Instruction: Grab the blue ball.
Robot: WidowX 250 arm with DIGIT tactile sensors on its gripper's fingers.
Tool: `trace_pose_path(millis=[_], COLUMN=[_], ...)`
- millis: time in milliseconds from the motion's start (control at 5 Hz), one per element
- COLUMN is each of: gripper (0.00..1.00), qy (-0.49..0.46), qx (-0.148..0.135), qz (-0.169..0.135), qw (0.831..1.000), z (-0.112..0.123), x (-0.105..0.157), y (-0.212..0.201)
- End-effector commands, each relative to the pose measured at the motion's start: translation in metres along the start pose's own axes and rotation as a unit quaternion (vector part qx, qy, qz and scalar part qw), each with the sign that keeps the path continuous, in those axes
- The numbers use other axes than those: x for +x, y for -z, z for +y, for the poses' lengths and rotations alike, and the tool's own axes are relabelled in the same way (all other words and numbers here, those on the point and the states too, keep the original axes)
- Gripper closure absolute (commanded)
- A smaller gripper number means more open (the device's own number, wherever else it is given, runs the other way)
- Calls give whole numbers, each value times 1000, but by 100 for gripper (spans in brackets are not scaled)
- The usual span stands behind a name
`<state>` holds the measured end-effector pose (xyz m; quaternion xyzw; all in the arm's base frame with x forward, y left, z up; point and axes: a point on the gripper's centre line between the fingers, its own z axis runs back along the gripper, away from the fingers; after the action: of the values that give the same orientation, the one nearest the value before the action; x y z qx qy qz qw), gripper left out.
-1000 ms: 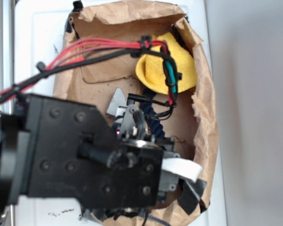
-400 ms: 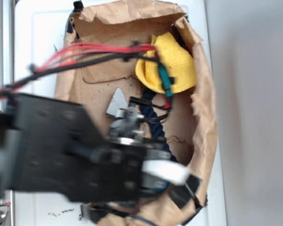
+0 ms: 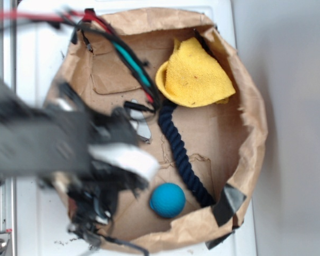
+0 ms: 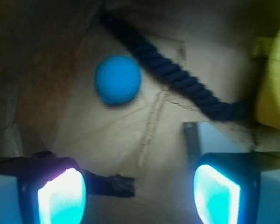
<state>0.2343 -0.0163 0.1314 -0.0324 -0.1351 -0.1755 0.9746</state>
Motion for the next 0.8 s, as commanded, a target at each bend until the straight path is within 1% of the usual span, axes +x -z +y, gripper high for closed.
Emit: trace_pose_path(millis=[0, 200, 400, 600], gripper=[0, 0, 0, 0], qy=[66, 58, 62, 75], qx=[-8, -2, 20, 18], qz=[-6, 21, 33, 31], qw=[998, 998, 997, 997], z=[20, 27, 29, 28], x=[15, 27, 40, 47], y=[12, 34, 52, 56])
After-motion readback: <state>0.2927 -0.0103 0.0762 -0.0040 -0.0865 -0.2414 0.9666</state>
